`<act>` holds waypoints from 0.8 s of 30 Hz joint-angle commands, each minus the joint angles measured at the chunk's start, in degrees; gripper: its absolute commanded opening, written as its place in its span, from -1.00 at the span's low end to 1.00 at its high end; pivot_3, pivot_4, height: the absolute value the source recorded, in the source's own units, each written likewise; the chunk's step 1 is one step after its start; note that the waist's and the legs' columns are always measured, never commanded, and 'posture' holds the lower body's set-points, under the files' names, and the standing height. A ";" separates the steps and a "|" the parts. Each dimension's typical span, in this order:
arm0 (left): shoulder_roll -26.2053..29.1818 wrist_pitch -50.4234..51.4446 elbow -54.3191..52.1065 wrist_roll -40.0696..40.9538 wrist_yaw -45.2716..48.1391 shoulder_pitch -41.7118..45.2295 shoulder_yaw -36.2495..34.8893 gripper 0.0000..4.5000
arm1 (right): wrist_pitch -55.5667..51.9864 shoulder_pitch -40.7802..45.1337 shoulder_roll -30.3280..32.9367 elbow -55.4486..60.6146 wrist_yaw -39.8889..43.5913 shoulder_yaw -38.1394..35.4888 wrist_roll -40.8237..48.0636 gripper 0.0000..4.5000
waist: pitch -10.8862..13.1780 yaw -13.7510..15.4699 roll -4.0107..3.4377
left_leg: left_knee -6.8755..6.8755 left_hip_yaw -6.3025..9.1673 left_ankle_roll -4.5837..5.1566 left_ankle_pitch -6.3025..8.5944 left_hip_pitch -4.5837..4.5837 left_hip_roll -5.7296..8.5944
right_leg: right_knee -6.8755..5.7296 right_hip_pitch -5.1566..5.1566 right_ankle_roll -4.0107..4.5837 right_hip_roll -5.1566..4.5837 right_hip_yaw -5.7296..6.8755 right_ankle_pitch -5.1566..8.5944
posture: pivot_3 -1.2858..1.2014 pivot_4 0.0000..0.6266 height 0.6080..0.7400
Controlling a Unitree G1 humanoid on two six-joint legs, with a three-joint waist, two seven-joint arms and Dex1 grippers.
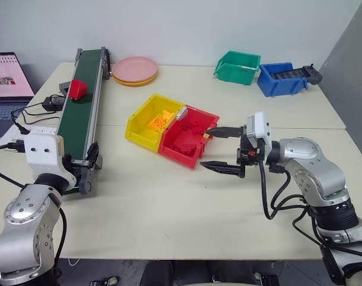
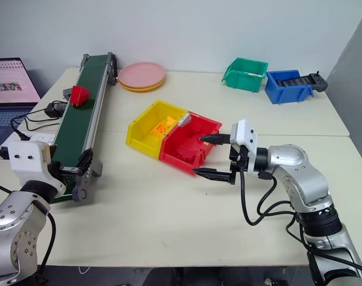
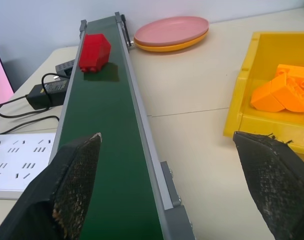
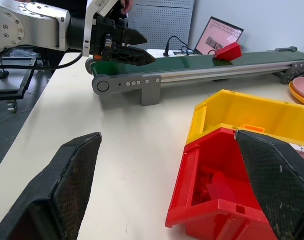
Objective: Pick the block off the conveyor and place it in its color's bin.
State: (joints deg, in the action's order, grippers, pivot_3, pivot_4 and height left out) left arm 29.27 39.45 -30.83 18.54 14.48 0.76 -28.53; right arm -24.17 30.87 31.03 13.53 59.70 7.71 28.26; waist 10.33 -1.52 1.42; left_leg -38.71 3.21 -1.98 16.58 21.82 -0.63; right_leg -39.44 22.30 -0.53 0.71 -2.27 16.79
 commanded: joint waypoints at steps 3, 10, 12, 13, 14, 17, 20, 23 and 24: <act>3.28 -0.72 2.01 1.31 1.75 1.49 -3.46 0.95 | 0.32 1.59 -0.06 3.09 0.72 0.13 0.61 1.00 | 0.00 0.00 0.00 | 0.00 0.00 0.00 0.00 0.00 0.00 | 0.00 0.00 0.00 0.00 0.01 0.00 | 0.03 -0.52 1.00; 6.70 0.48 5.13 3.66 4.79 1.41 -6.26 0.95 | -1.38 2.26 0.43 5.26 2.25 0.81 2.20 1.00 | 0.02 -0.01 -0.02 | 0.01 0.01 0.00 0.00 0.00 -0.01 | 0.02 0.01 0.00 0.00 0.01 0.00 | 0.03 -0.52 1.00; 7.40 0.86 5.66 3.84 5.03 1.32 -6.38 0.95 | -1.81 2.37 0.51 5.61 2.71 0.79 2.54 1.00 | 0.02 -0.01 -0.02 | 0.01 0.01 0.00 0.00 0.00 0.00 | 0.02 0.01 0.00 -0.01 0.00 0.00 | 0.03 -0.52 1.00; 7.86 1.38 5.94 4.15 5.40 1.20 -6.52 0.95 | -1.98 2.45 0.57 5.85 2.90 0.78 2.65 1.00 | 0.03 -0.02 -0.03 | 0.01 0.02 0.00 0.00 0.00 -0.01 | 0.02 0.01 0.00 -0.01 0.02 0.00 | 0.03 -0.52 1.00; 8.83 2.10 6.72 4.79 6.33 1.25 -6.95 0.95 | -2.36 2.71 0.79 6.07 3.46 0.68 3.15 1.00 | 0.03 -0.02 -0.03 | 0.01 0.02 0.00 0.00 0.00 -0.01 | 0.03 0.01 0.00 -0.01 0.02 0.00 | 0.03 -0.52 1.00; 11.71 3.85 9.51 8.18 9.92 2.16 -9.56 0.95 | -2.31 3.36 1.31 6.14 4.72 0.76 3.34 1.00 | 0.05 -0.03 -0.03 | 0.02 0.03 0.00 0.00 0.01 -0.01 | 0.04 0.02 0.00 -0.01 0.04 0.00 | 0.03 -0.52 1.00; 14.09 3.57 12.02 7.78 10.96 1.90 -10.09 0.95 | -2.00 3.20 1.22 6.12 4.84 1.12 2.75 1.00 | 0.07 -0.05 -0.05 | 0.03 0.03 0.00 0.00 0.01 -0.01 | 0.06 0.02 0.00 -0.01 0.04 0.00 | 0.03 -0.52 1.00; 15.97 4.28 14.71 7.68 11.19 2.43 -10.33 0.95 | -1.91 2.86 1.15 6.50 4.75 1.42 2.57 1.00 | 0.08 -0.06 -0.07 | 0.05 0.03 0.00 0.00 0.01 0.00 | 0.09 0.02 0.01 -0.03 0.04 0.00 | 0.03 -0.52 1.00; 16.32 4.61 15.26 7.75 11.20 2.55 -10.24 0.95 | -1.93 2.78 1.16 6.63 4.71 1.46 2.57 1.00 | 0.08 -0.06 -0.07 | 0.06 0.03 0.00 0.00 0.01 0.00 | 0.09 0.02 0.01 -0.03 0.04 0.00 | 0.03 -0.52 1.00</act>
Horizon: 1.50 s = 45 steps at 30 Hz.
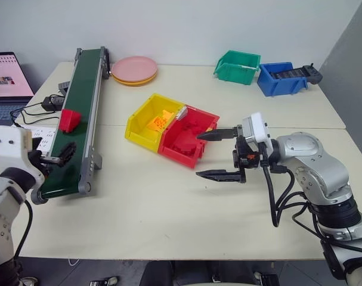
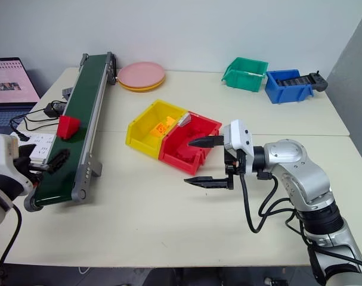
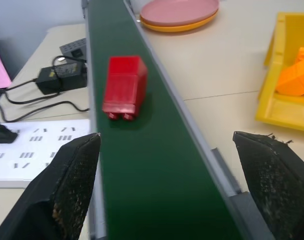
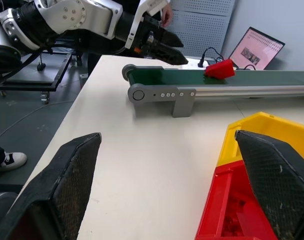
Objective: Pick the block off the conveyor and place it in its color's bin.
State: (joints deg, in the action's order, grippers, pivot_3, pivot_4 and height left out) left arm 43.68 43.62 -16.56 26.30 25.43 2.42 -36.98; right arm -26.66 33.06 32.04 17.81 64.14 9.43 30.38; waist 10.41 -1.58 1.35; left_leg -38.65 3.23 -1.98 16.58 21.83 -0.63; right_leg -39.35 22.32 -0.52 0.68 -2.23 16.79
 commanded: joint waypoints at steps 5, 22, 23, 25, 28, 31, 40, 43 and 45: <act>2.63 1.40 2.52 0.20 1.04 0.89 -0.69 0.95 | 0.36 0.24 0.50 3.04 -0.07 -0.31 0.58 1.00 | 0.00 0.00 0.00 | 0.03 0.00 0.00 0.00 0.03 0.00 | 0.09 0.01 0.00 -0.04 0.02 0.00 | 0.03 -0.52 1.00; 3.60 3.95 -2.68 0.36 5.80 -5.25 3.61 0.21 | -0.69 0.28 1.81 4.59 -1.54 -1.30 1.05 1.00 | 0.00 0.00 0.00 | 0.62 -0.14 -0.01 -0.01 0.08 0.08 | 0.36 0.24 0.02 -0.26 0.04 0.00 | 0.03 -0.52 1.00; 3.33 4.23 -4.40 0.31 5.39 -5.90 3.34 0.14 | -0.72 0.26 1.91 4.59 -1.54 -1.39 1.12 1.00 | 0.00 0.01 0.01 | 0.62 -0.13 -0.01 -0.01 0.08 0.08 | 0.36 0.25 0.02 -0.26 0.05 0.00 | 0.03 -0.52 1.00; 2.90 5.04 -7.50 0.45 4.54 -6.80 2.63 -0.05 | -0.72 0.26 2.06 4.54 -1.53 -1.49 1.18 1.00 | 0.00 0.01 0.00 | 0.62 -0.13 -0.01 -0.01 0.07 0.08 | 0.33 0.25 0.03 -0.26 0.06 0.00 | 0.03 -0.52 1.00; 2.85 6.50 -11.71 0.26 2.90 -7.66 1.40 -0.32 | -0.88 0.55 2.25 4.35 -1.46 -1.68 1.58 1.00 | -0.01 0.01 0.01 | 0.61 -0.13 -0.02 -0.01 0.08 0.09 | 0.32 0.24 0.03 -0.27 0.06 0.00 | 0.03 -0.52 1.00; 2.92 7.49 -13.69 0.32 1.64 -6.82 0.43 -0.32 | -0.79 0.94 2.35 3.87 -1.11 -1.69 1.60 1.00 | -0.01 0.01 0.01 | 0.61 -0.13 -0.01 -0.01 0.07 0.09 | 0.32 0.24 0.03 -0.26 0.06 0.00 | 0.03 -0.52 1.00; 5.22 10.80 -16.84 7.29 4.02 5.33 5.64 -0.32 | -1.00 1.18 3.39 3.58 -1.29 -2.84 1.07 1.00 | 0.00 0.15 0.02 | 0.61 -0.14 -0.02 -0.01 0.08 0.10 | 0.32 0.22 0.03 -0.26 0.07 0.00 | 0.03 -0.52 1.00; 5.63 10.42 -14.64 8.51 6.10 13.07 12.10 -0.32 | -1.74 -0.46 5.05 5.23 -2.68 -4.59 0.94 1.00 | 0.03 0.81 0.05 | 0.54 -0.01 -0.03 -0.02 0.09 0.13 | 0.32 0.10 0.02 -0.26 0.21 0.00 | 0.03 -0.52 1.00; 3.65 7.91 -10.01 7.19 9.15 21.37 20.79 -0.32 | -3.47 -2.85 6.50 7.74 -5.74 -6.56 0.31 1.00 | 0.03 0.49 0.03 | 0.55 -0.15 -0.03 -0.02 -0.02 0.17 | 0.37 0.04 0.00 -0.26 0.03 -0.02 | 0.03 -0.52 1.00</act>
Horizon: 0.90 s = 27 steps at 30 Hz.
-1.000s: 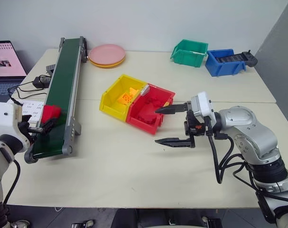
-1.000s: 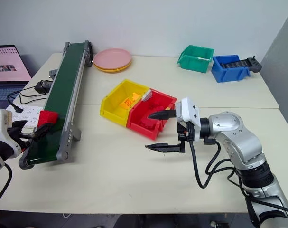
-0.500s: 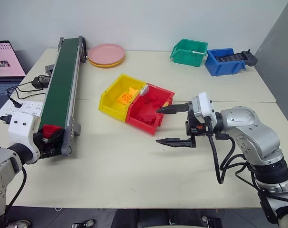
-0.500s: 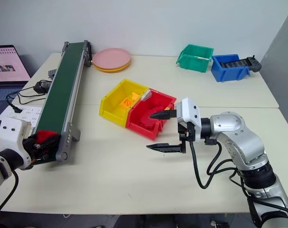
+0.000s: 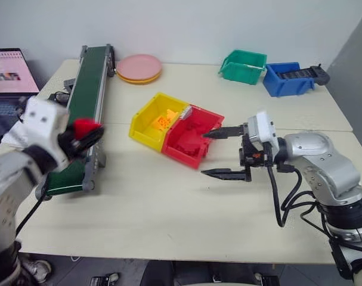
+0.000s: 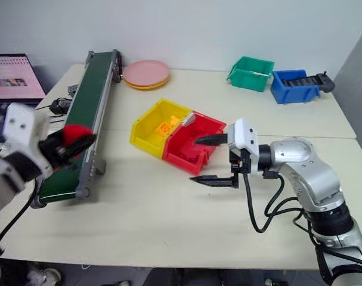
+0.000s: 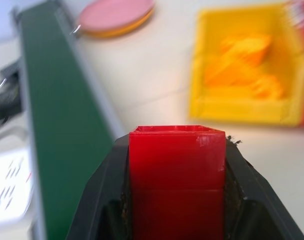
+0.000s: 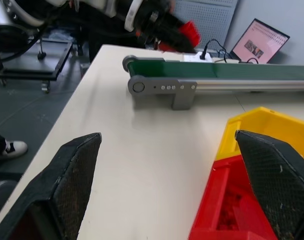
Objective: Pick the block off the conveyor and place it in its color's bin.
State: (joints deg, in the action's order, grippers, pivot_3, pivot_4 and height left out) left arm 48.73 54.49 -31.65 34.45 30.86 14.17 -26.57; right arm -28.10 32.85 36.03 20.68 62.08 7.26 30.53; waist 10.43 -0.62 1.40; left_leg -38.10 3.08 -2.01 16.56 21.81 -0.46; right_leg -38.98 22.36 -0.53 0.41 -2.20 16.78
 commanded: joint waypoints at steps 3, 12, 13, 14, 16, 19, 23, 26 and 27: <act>-3.78 -5.46 9.80 -2.45 6.31 17.11 18.44 -0.32 | -3.65 -4.93 4.16 7.21 -6.63 -6.32 -0.03 1.00 | 0.02 0.57 0.02 | -0.04 0.16 -0.01 -0.02 0.11 -0.01 | -0.01 0.02 0.00 0.05 0.20 0.01 | 0.03 -0.52 1.00; -17.79 -23.19 36.81 -16.23 15.32 34.54 38.90 -0.32 | -14.68 -13.48 9.06 19.79 -18.94 -14.88 0.61 1.00 | 0.03 1.69 0.02 | -0.20 0.06 -0.01 -0.02 0.25 0.06 | -0.02 0.05 -0.05 0.09 0.11 0.05 | 0.03 -0.52 1.00; -18.68 -24.65 38.97 -17.18 15.28 35.44 39.00 -0.32 | -15.53 -13.79 9.07 20.63 -19.83 -15.28 0.95 1.00 | 0.03 1.35 0.01 | -0.21 -0.01 -0.01 -0.02 0.27 0.06 | -0.02 0.06 -0.05 0.10 -0.03 0.04 | 0.03 -0.52 1.00; -19.71 -25.49 41.24 -17.89 14.92 36.52 39.02 -0.32 | -16.19 -14.22 9.14 21.43 -20.60 -15.74 1.23 1.00 | 0.03 0.65 0.01 | -0.22 -0.07 0.00 -0.02 0.23 0.08 | -0.02 0.07 -0.05 0.08 -0.15 0.04 | 0.03 -0.52 1.00; -21.13 -27.84 44.69 -19.16 15.98 38.13 39.55 -0.32 | -17.40 -14.95 9.26 22.84 -21.79 -16.52 1.75 1.00 | 0.03 0.16 0.02 | -0.23 -0.17 0.00 -0.02 0.22 0.04 | -0.02 0.14 -0.05 0.09 -0.20 0.04 | 0.03 -0.52 1.00; -22.26 -30.78 47.76 -21.51 17.67 39.38 40.54 -0.32 | -18.63 -15.74 9.36 24.34 -22.95 -17.42 2.44 1.00 | 0.03 0.15 0.02 | -0.21 -0.10 0.02 -0.01 0.34 -0.04 | -0.12 0.30 -0.05 0.19 -0.15 0.04 | 0.03 -0.52 1.00; -24.23 -33.18 50.45 -23.45 18.07 40.64 40.50 -0.32 | -19.53 -16.64 9.23 25.93 -24.60 -18.82 3.77 1.00 | 0.03 0.24 0.02 | -0.21 -0.07 0.02 -0.01 0.34 -0.04 | -0.12 0.29 -0.05 0.25 -0.15 0.04 | 0.03 -0.52 1.00; -25.13 -33.15 50.60 -23.35 18.36 40.91 39.34 0.01 | -19.54 -16.68 9.36 26.02 -24.90 -18.61 3.90 1.00 | 0.03 0.31 0.01 | -0.41 -0.05 0.03 -0.01 0.50 -0.04 | -0.12 0.30 -0.05 0.25 -0.12 0.04 | 0.03 -0.52 1.00; -25.18 -33.20 50.54 -23.38 18.67 40.87 39.16 0.10 | -19.45 -16.64 9.41 25.96 -24.95 -18.46 3.88 1.00 | 0.03 0.30 0.02 | -0.55 -0.02 0.03 0.00 0.59 -0.05 | -0.14 0.32 -0.06 0.25 -0.10 0.04 | 0.03 -0.52 1.00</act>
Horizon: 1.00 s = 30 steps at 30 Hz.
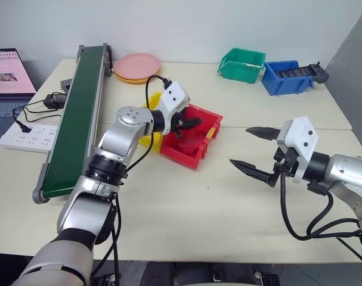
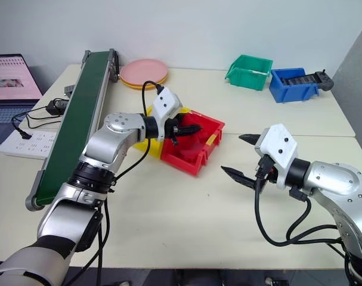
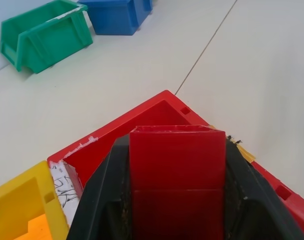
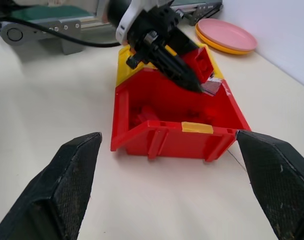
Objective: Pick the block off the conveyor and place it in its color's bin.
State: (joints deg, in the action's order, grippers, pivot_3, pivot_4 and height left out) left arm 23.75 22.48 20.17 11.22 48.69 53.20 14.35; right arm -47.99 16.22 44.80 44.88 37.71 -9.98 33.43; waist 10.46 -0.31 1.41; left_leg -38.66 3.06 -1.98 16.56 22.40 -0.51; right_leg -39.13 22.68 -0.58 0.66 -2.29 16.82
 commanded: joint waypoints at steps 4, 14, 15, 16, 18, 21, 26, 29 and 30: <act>-0.15 -0.48 -2.22 0.22 1.29 1.68 -2.70 0.49 | 0.92 0.17 0.80 1.35 -0.55 -0.65 0.86 1.00 | 0.00 0.00 0.00 | -0.14 0.01 0.01 0.01 0.10 0.02 | -0.08 0.04 -0.03 0.00 0.01 -0.02 | 0.03 -0.52 1.00; 4.89 1.72 -12.64 -1.95 -3.52 -2.92 -6.81 1.00 | 3.57 0.36 1.18 -0.65 0.51 1.19 -0.61 1.00 | 0.00 -0.17 0.00 | -0.24 0.00 0.02 0.01 0.08 0.01 | -0.43 0.17 -0.04 0.01 -0.05 -0.02 | 0.03 -0.52 1.00; 7.41 1.08 -18.39 -2.68 -4.73 -8.48 -9.39 1.00 | 6.14 0.23 0.51 -1.74 0.78 2.35 -2.19 1.00 | 0.00 -0.38 0.00 | -0.24 -0.01 0.01 0.00 0.12 0.01 | -0.50 0.26 -0.04 0.01 -0.05 -0.02 | 0.03 -0.52 1.00; 9.25 0.58 -22.64 -3.05 -5.67 -12.58 -11.20 1.00 | 8.06 0.14 0.01 -2.55 0.95 3.21 -3.35 1.00 | -0.03 -1.13 -0.04 | -0.24 -0.04 0.01 0.00 0.13 -0.02 | -0.52 0.33 -0.04 0.05 -0.12 -0.02 | 0.03 -0.52 1.00; 11.80 3.74 -30.98 -0.86 -5.81 -20.04 -14.57 1.00 | 13.77 -0.42 -1.44 -4.75 0.88 5.10 -6.89 1.00 | -0.04 -1.76 -0.07 | -0.16 -0.12 0.00 0.00 0.06 -0.08 | -0.61 0.42 0.00 0.05 -0.28 0.01 | 0.03 -0.52 1.00; 12.86 10.79 -39.94 1.32 -8.81 -28.78 -19.81 1.00 | 20.11 -1.54 -2.86 -8.04 2.03 6.98 -10.08 1.00 | -0.03 -1.37 -0.05 | -0.17 -0.01 0.00 0.00 0.15 -0.09 | -0.79 0.56 0.06 0.07 -0.15 0.05 | 0.03 -0.52 1.00; 11.23 13.25 -49.06 4.56 -11.55 -43.28 -26.99 1.00 | 28.39 -2.68 -5.06 -14.57 4.79 8.77 -12.47 1.00 | -0.04 -0.56 -0.02 | -0.29 0.11 0.00 0.00 0.11 -0.05 | -0.84 0.43 0.06 0.03 -0.05 0.04 | 0.03 -0.52 1.00; 8.96 12.99 -53.08 6.23 -12.91 -49.88 -28.02 1.00 | 32.33 -2.50 -6.50 -21.05 7.57 8.40 -11.93 1.00 | -0.06 -0.54 -0.01 | -0.28 0.05 -0.01 0.00 0.04 -0.05 | -0.84 0.39 0.06 0.03 -0.10 0.04 | 0.03 -0.52 1.00; 7.94 12.75 -53.79 6.71 -13.81 -51.08 -28.73 1.00 | 33.39 -2.18 -7.06 -22.76 8.14 8.28 -11.73 1.00 | -0.06 -0.54 -0.01 | -0.27 0.07 -0.01 0.00 0.05 -0.06 | -0.83 0.39 0.07 0.03 -0.09 0.04 | 0.03 -0.52 1.00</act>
State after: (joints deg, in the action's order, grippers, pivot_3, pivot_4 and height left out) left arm 32.87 35.88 -29.46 16.18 36.55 3.70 -12.43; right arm -18.07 13.35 38.42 24.97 44.04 -0.44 21.36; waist 10.40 -0.85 1.40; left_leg -38.92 3.12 -1.99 16.55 22.45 -0.57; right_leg -39.96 23.07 -0.52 0.70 -2.37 16.86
